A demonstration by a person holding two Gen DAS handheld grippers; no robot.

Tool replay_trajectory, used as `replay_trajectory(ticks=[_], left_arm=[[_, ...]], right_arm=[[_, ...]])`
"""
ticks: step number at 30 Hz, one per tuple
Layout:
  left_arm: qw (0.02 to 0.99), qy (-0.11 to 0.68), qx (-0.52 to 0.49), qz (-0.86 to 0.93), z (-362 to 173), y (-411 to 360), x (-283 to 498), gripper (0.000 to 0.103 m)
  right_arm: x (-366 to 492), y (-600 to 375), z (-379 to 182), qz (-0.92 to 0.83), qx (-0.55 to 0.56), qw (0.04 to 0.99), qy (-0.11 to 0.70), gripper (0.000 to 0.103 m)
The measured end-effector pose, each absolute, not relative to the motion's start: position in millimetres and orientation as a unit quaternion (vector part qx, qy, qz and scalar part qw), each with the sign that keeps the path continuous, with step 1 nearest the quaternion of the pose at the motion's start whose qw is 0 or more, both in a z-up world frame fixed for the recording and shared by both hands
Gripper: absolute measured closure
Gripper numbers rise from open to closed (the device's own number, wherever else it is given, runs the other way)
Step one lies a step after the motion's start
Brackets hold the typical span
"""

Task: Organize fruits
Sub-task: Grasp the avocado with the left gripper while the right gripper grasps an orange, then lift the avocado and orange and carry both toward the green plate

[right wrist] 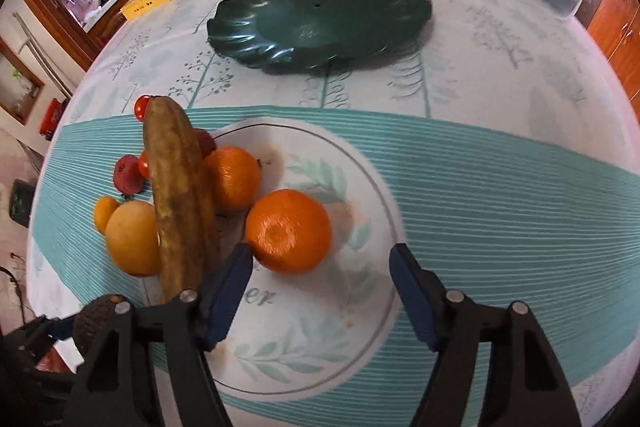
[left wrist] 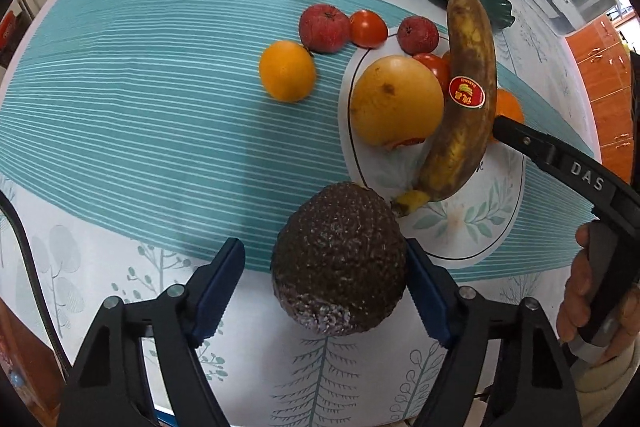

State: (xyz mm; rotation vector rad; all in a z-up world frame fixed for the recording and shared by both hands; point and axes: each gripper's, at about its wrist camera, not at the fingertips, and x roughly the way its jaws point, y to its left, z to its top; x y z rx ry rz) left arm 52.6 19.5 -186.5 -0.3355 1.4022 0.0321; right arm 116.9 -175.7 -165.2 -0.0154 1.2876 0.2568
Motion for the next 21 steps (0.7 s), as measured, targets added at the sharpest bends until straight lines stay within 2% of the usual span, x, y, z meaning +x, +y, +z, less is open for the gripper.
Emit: replay_trajectory(ticks=[2,4,6,8,21], left_arm=[[0.748,0.644,-0.158,0.008,-191,18,54,0.030],[0.747,0.644,-0.162,0.002,-195,17,55,0.033],[0.750,0.643,-0.158,-0.004,-195,14,57,0.041],[0.751,0.642,-0.156,-0.010,-197,10,59,0.042],[0.747,0.645,-0.162,-0.008,-197,14,50,0.043]], right_arm=[[118,-171,-170,0.121,-0.013,0.788,0.604,0.036],[120,-169,-174,0.128,-0.008,0.782,0.610,0.047],[121,-166,-173,0.132,-0.011,0.786,0.604,0.052],[121,-162,-174,0.143,-0.009,0.783,0.605,0.060],[127,-158,-171,0.140,-0.014,0.788,0.600,0.058]])
